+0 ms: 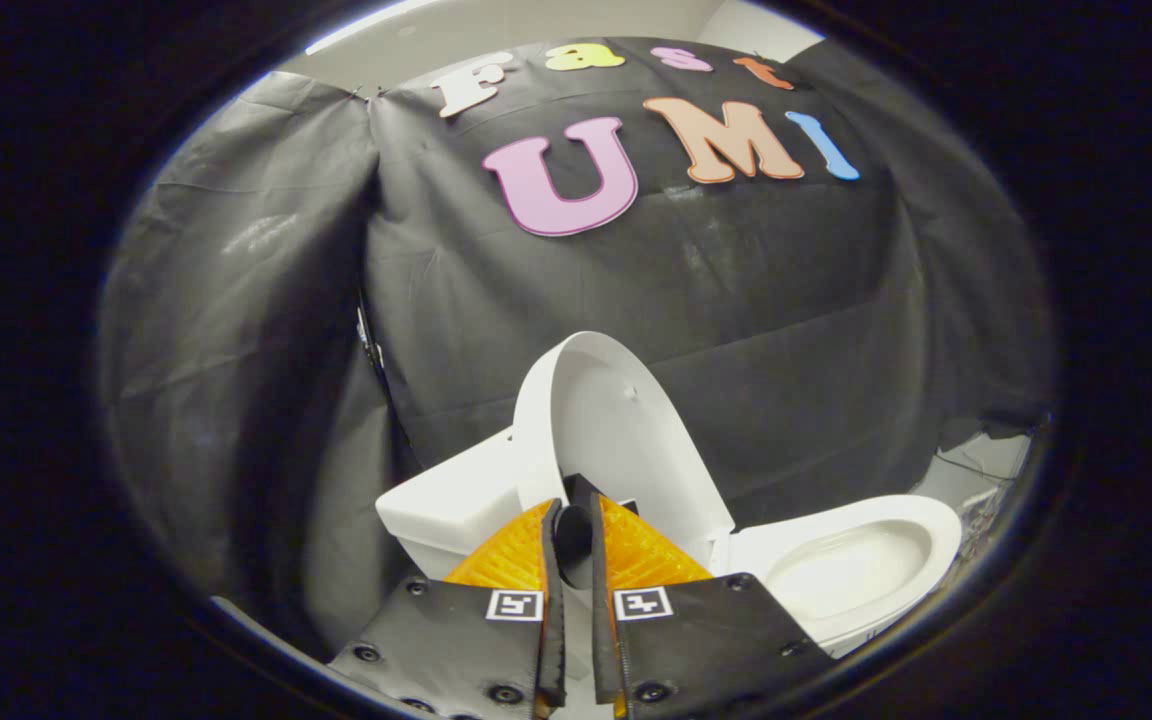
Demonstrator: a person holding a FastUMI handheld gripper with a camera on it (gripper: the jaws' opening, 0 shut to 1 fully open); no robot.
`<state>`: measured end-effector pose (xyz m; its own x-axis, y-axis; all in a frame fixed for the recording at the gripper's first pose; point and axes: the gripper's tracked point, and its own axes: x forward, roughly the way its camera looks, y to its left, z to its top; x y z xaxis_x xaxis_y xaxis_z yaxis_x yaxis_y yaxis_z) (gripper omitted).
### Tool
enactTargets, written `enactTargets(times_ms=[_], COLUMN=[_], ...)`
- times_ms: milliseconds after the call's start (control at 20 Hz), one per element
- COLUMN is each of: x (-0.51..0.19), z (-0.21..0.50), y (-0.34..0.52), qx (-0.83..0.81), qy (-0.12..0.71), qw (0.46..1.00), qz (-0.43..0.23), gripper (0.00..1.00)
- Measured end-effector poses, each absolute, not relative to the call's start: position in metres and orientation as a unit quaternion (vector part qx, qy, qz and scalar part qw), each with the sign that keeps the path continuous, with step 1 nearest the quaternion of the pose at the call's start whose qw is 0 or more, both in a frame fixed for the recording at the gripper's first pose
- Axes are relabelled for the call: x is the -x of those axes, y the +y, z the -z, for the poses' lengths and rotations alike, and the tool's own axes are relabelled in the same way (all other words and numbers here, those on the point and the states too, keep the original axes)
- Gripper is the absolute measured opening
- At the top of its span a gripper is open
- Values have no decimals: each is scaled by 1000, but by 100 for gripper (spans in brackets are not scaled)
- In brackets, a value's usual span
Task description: Open the toilet lid.
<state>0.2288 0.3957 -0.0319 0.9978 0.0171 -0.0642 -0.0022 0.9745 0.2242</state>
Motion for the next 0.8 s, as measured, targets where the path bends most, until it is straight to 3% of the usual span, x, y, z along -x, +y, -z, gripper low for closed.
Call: enactTargets(times_ms=[50,150,200,500,800], x=[-230,-230,-232,-226,-199], z=[31,29,23,-49,-78], y=[395,399,399,364,286], qx=[-106,-100,-100,-124,-93], qy=[31,36,28,-76,-98], qw=[994,994,994,989,989], qz=[-8,-24,-26,2,60], gripper=[17,18,24,27,27])
